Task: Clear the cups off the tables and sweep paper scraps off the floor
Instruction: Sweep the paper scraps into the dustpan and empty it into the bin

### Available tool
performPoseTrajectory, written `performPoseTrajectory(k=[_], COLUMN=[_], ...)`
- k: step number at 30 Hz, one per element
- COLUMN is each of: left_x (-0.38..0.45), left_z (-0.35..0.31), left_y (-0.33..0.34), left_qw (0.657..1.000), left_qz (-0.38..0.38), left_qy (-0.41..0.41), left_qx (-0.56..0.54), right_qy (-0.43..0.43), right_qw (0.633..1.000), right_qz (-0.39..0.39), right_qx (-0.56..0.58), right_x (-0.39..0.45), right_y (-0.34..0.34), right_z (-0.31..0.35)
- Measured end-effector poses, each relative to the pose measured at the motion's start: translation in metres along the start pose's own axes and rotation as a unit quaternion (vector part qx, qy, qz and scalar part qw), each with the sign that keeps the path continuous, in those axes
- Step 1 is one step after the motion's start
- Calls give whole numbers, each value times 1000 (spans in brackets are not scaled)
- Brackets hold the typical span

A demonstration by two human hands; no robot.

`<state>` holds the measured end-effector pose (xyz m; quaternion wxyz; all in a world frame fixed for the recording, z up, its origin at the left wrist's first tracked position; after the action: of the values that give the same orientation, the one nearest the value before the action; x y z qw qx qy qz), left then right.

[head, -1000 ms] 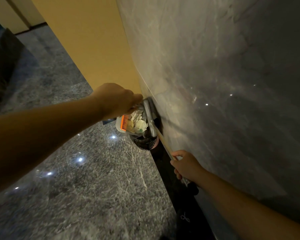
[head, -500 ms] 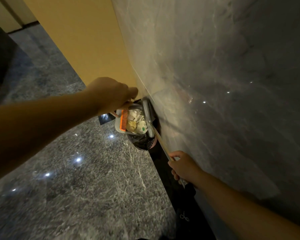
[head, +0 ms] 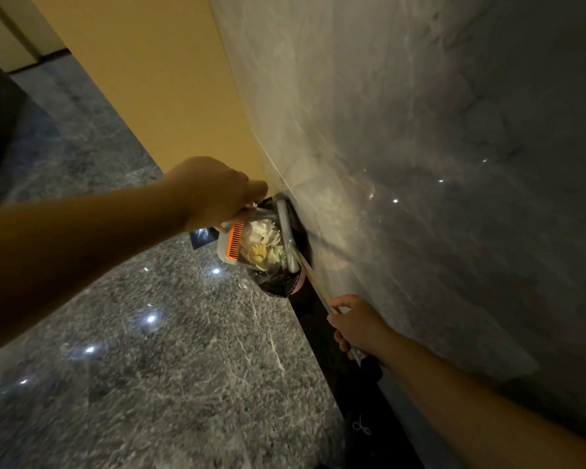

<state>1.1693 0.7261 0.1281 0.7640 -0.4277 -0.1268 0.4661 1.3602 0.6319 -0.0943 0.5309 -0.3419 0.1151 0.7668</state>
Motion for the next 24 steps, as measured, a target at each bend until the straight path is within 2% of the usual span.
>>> performPoseTrajectory(k=[3, 6, 9, 10, 13, 17, 21, 24], left_x=[-2, -1, -1, -2, -1, -4, -6, -5], left_z=[-3, 0, -27, -27, -2, -17, 18, 5], left_y=[1, -7, -5, -5, -10, -6, -8, 2], left_qw=[999, 1000, 996, 996, 1000, 999, 998, 999], left_qz=[23, 8, 23, 28, 12, 8, -31, -5], left_qy=[16, -7, 69, 70, 6, 44, -59, -48], left_qx=[27, 20, 50, 49, 11, 3, -17, 4], right_qy=[-1, -6, -6, -4, -5, -5, -3, -2], right_qw=[1000, 1000, 1000, 1000, 1000, 1000, 1000, 1000], right_qz=[2, -1, -3, -2, 3, 3, 1, 0], right_qx=[5, 0, -4, -3, -16, -20, -16, -10], right_x=[-2, -4, -5, -5, -6, -7, -8, -9], right_y=[1, 1, 0, 0, 0, 1, 2, 3], right_z=[1, 1, 0, -1, -1, -2, 0, 0])
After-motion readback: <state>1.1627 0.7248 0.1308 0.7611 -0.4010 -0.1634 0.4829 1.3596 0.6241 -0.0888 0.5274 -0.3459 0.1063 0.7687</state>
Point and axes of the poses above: each hand's wrist, its own x-axis towards the middle knuckle, its own y-axis out of the palm, z = x × y, the point moved 6 cm from there along x, towards the middle knuckle, and after that the axes turned 2 degrees about x, right-handed, at the moved point
